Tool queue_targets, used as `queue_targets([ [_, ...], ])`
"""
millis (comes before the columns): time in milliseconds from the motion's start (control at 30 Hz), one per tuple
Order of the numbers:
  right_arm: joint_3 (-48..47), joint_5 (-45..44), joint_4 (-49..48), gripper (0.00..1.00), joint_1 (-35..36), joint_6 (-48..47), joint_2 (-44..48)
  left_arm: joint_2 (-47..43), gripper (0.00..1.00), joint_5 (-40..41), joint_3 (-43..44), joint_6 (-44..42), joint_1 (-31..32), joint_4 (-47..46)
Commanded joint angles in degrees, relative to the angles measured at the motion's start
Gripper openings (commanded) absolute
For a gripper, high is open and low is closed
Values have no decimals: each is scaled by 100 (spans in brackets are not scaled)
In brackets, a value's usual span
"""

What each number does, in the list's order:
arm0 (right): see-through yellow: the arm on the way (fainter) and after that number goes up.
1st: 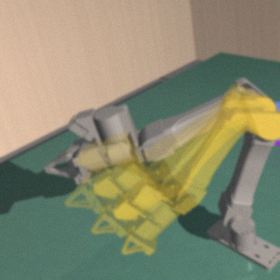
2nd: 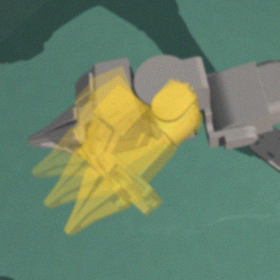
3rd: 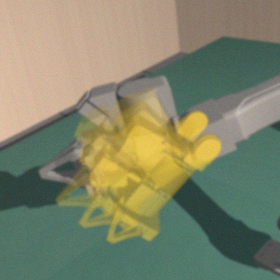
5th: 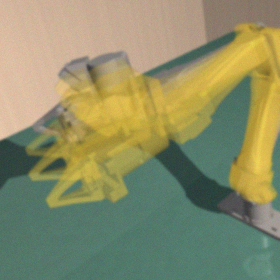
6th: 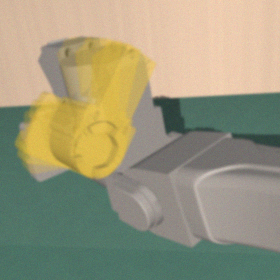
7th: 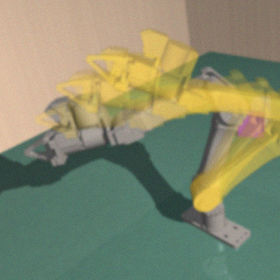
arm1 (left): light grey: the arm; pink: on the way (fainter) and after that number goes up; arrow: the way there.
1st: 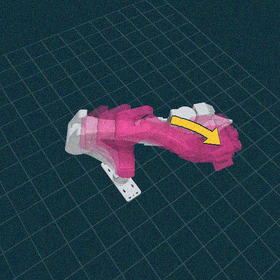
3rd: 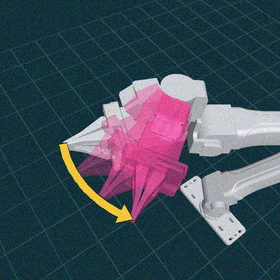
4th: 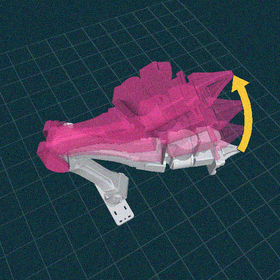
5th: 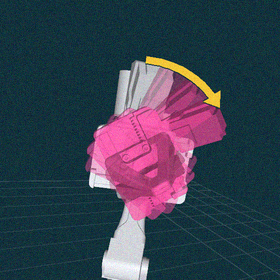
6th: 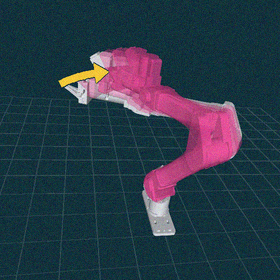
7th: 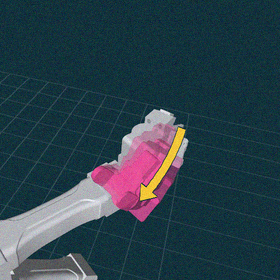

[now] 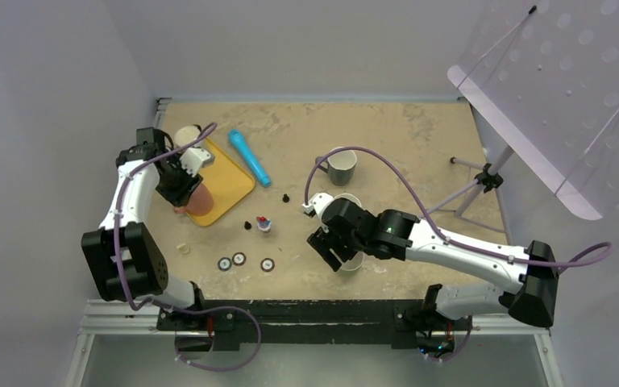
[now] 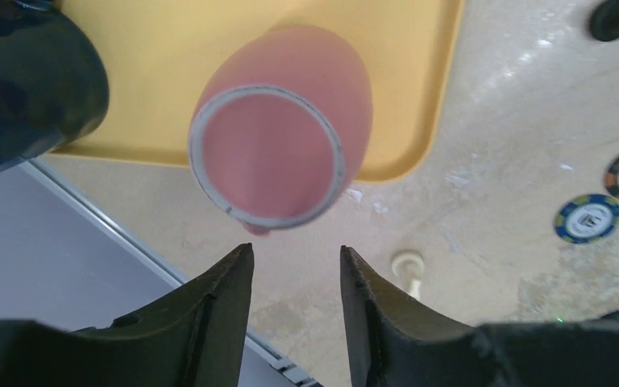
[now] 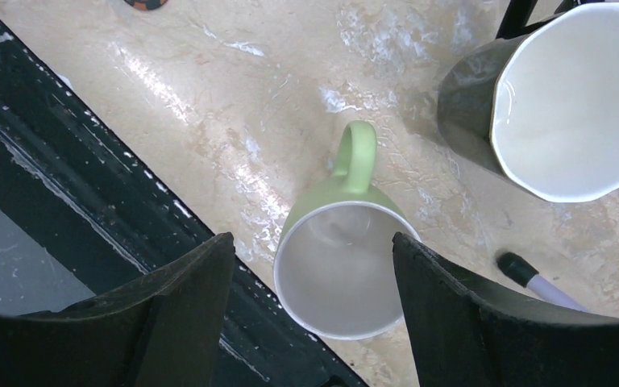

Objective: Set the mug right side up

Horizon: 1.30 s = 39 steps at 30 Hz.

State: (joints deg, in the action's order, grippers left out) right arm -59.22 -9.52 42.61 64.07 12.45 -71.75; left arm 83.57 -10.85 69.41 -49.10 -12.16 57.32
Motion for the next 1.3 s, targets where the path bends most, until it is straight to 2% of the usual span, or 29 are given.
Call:
queue_targets([
  [0,42,-99,-259,75,-18,-62,318,285,45,-112,-214,-197,-344,-1291],
  [100,67,-77,-307,75,-18,-68,399,481,45,-323,-133,-282,-477,-1157],
  [267,15,-74,-328,75,-13,-110,343,497,45,-159,-600,-450,-480,-1766],
  [367,-63,-101,-269,75,-18,-114,237,714,45,-359,-638,-414,-480,-1755],
  [467,-113,-138,-228,75,-18,-89,196,904,36,-395,-723,-342,-480,-1900],
  [533,-132,-125,-237,75,-18,-68,211,943,27,-388,-823,-344,-480,-2066],
  [567,-133,-109,-260,75,-18,-67,221,956,20,-427,-820,-291,-480,-2113],
  [633,-160,-95,-280,75,-18,-62,216,975,0,-622,-746,35,-472,-2124],
  [867,-455,-282,-278,75,-18,-36,293,484,0,-1141,-570,1430,-454,-2098],
  [967,-655,-258,-954,76,-17,-78,530,186,0,-1587,42,2175,-452,-1513],
  [1033,-639,-172,-1908,80,-18,-68,712,36,0,-2045,478,2670,-433,-1082],
  [1167,-510,765,-4040,94,-43,-222,668,-422,0,-3004,1131,3310,-101,-431],
  [1267,-836,1401,-4882,98,-296,-5,166,-869,0,-3358,1354,3760,336,-216],
])
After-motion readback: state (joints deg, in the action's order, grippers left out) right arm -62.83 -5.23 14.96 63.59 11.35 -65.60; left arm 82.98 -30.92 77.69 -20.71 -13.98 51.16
